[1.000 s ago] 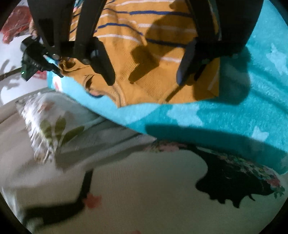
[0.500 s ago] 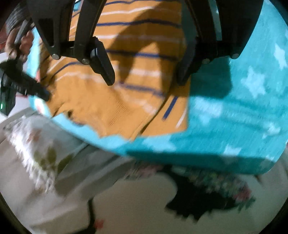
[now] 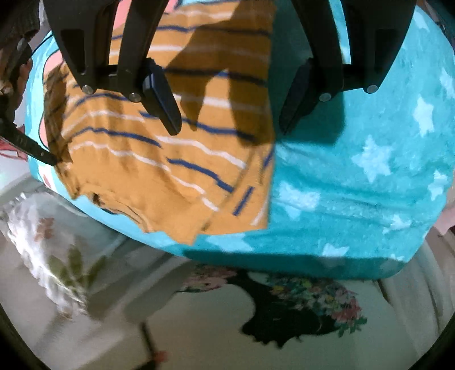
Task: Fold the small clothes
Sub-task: 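Lay the folded sweater down and open both grippers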
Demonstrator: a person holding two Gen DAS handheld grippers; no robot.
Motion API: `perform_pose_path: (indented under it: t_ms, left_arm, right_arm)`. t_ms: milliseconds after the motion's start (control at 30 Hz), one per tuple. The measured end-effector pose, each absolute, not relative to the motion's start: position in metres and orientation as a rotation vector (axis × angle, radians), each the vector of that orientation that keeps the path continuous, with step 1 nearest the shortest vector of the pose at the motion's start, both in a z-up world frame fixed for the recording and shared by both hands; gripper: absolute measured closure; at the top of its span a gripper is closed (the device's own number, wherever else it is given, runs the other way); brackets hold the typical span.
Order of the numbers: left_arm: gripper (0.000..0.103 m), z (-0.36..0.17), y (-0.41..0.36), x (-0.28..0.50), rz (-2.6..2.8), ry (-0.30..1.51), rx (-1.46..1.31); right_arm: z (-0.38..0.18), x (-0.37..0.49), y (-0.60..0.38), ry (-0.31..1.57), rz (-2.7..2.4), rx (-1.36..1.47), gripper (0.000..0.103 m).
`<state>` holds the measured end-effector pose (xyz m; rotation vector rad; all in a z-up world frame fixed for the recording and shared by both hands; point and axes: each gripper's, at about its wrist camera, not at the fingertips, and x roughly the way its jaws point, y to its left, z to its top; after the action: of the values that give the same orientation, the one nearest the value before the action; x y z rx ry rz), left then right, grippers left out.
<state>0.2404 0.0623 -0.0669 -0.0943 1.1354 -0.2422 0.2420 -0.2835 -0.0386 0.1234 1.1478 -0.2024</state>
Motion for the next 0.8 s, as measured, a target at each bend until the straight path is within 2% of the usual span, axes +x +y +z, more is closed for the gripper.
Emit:
perform_pose_path:
  t_ms: [133, 300, 467, 533, 567, 800]
  left_arm:
    - [0.032, -0.078, 0.056, 0.216, -0.255, 1.144, -0.056]
    - [0.032, -0.104, 0.07, 0.197, -0.207, 1.2, -0.038]
    - [0.027, -0.11, 0.092, 0.185, -0.169, 1.201, -0.06]
    - [0.027, -0.109, 0.096, 0.182, -0.154, 1.194, -0.053]
    - [0.027, -0.108, 0.099, 0.18, -0.145, 1.193, -0.054]
    - [0.027, -0.096, 0.114, 0.153, -0.059, 1.159, -0.032]
  right_arm:
    - [-0.038, 0.207, -0.284, 1.168, -0.171, 0.126, 0.069]
    - [-0.063, 0.181, -0.282, 1.228, -0.213, 0.089, 0.069]
    - [-0.073, 0.163, -0.301, 1.242, -0.298, 0.074, 0.068]
    - [-0.073, 0.155, -0.313, 1.236, -0.32, 0.087, 0.06]
    - [-0.073, 0.151, -0.321, 1.234, -0.329, 0.109, 0.053]
    - [-0.062, 0.126, -0.336, 1.221, -0.39, 0.044, 0.052]
